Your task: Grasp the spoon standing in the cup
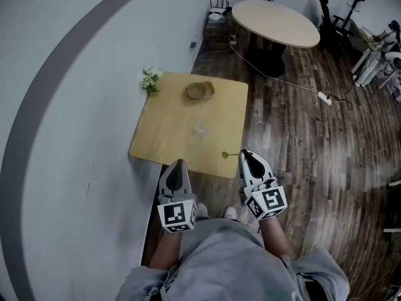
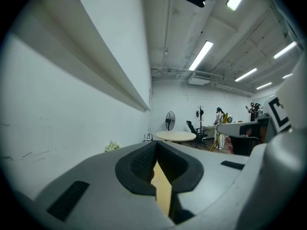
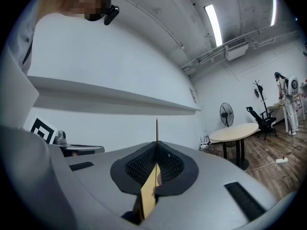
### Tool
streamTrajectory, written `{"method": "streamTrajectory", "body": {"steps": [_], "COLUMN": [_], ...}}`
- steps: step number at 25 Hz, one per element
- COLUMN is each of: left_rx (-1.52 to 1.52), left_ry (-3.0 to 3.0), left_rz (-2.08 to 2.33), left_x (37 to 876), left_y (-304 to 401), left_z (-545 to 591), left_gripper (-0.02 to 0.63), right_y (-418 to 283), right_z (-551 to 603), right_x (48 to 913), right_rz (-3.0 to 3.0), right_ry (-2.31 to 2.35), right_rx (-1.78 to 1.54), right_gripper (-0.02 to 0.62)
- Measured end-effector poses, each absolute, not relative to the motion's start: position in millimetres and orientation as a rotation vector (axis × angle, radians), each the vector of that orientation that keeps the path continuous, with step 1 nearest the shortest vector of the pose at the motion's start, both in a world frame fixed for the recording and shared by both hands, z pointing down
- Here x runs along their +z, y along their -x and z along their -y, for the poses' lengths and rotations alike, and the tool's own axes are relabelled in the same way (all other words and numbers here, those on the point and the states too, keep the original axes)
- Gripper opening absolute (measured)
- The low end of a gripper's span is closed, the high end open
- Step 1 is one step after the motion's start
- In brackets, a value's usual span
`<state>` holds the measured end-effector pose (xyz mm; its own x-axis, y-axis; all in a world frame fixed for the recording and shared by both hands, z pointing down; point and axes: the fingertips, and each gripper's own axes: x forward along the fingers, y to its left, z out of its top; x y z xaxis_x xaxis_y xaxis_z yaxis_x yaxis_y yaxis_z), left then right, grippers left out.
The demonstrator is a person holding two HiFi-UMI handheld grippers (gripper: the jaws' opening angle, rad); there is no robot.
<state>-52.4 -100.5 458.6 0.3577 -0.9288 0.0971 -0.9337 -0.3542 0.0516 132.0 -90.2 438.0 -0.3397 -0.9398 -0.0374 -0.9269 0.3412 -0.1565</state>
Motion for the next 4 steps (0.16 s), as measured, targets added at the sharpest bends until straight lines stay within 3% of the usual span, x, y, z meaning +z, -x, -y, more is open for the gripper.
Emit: {"method": "streamTrajectory", "body": {"steps": [4], "left_rx": [0.079], "left_ry": [-2.507], "left_rz": [1.721], "left_x": [459.6], "left_y": [48.5], "left_z": [97.4], "left_gripper": [0.002], "right_y": [-132.4], "right_z": [90.2], "right_x": [437.2], "right_rz": [-2.476], "right_ry": [1.722], "right_rx": [-0.158], "right_gripper": [0.000]}}
